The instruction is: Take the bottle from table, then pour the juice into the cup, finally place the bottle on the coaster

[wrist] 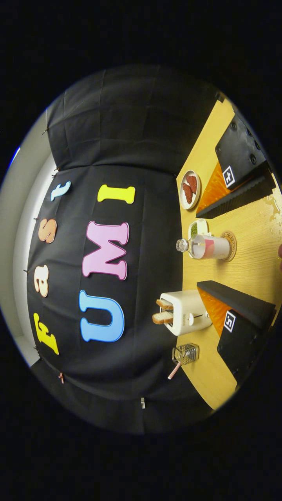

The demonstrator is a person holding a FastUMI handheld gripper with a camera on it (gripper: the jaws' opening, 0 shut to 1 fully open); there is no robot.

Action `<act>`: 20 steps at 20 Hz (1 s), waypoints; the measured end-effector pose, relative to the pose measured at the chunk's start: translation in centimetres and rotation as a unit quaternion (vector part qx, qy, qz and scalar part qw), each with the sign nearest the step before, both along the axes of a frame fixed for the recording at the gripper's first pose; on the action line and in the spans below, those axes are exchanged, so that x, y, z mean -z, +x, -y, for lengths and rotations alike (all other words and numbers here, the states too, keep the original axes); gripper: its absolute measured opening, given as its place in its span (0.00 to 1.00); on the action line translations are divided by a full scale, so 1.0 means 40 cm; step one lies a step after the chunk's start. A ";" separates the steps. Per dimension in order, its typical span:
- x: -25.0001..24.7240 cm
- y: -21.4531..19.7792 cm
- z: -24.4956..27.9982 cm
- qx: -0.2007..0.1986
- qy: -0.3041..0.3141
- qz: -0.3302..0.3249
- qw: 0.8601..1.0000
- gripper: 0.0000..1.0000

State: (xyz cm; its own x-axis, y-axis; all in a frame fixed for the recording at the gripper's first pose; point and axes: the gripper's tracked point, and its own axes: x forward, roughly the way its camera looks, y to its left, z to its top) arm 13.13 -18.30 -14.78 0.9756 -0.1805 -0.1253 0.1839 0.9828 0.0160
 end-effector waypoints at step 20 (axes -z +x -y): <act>-0.325 -0.254 -0.125 -0.101 0.068 0.050 0.991 0.97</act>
State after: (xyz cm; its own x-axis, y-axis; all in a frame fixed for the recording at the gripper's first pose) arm 2.96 -13.28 -1.79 0.9988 0.0327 -0.0364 -0.0265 0.9869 0.1588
